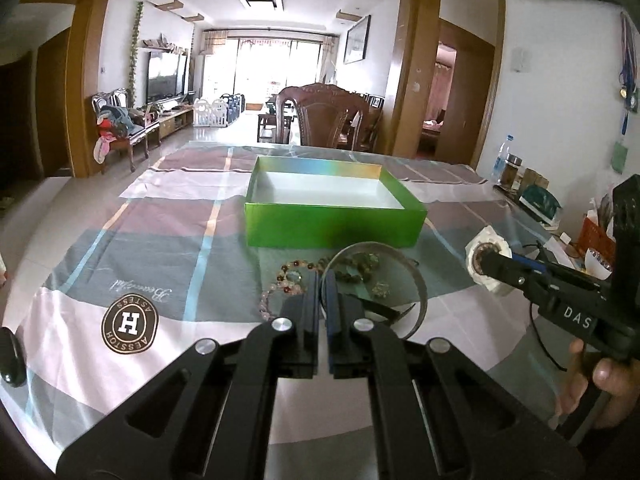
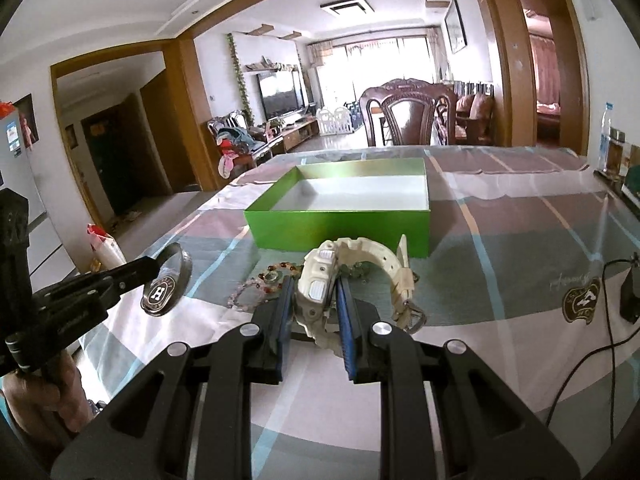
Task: Organize jewelry
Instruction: 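Lift the silver bangle with the left tool while the right tool holds the watch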
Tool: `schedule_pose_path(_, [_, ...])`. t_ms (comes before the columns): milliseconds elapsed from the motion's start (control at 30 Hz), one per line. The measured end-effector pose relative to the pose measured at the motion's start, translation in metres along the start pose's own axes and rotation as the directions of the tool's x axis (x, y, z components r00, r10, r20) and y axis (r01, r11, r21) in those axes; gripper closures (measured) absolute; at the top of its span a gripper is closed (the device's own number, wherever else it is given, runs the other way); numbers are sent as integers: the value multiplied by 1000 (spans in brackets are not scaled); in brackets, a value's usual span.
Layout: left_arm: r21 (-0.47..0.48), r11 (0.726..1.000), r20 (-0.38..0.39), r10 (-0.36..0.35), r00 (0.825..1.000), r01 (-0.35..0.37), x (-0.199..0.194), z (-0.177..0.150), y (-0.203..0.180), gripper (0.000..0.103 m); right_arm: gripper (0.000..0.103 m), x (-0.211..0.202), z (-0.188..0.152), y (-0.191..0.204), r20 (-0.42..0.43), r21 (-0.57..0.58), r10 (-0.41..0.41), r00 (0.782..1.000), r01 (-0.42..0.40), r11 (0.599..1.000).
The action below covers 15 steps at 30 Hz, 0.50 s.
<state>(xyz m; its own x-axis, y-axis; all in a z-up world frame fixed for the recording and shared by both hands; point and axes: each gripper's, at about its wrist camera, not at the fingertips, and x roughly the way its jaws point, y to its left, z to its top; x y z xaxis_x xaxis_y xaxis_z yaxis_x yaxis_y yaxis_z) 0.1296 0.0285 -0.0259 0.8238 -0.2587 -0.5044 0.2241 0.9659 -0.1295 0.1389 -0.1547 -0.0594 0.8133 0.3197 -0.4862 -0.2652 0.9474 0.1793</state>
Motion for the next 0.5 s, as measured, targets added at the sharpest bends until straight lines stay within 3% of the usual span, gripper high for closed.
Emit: schedule_pose_path(500, [-12,1000,-7,-9,1000,9,-8,-7,3,100,82,-11,-6,5,2,-7,-3,1000,3,1000])
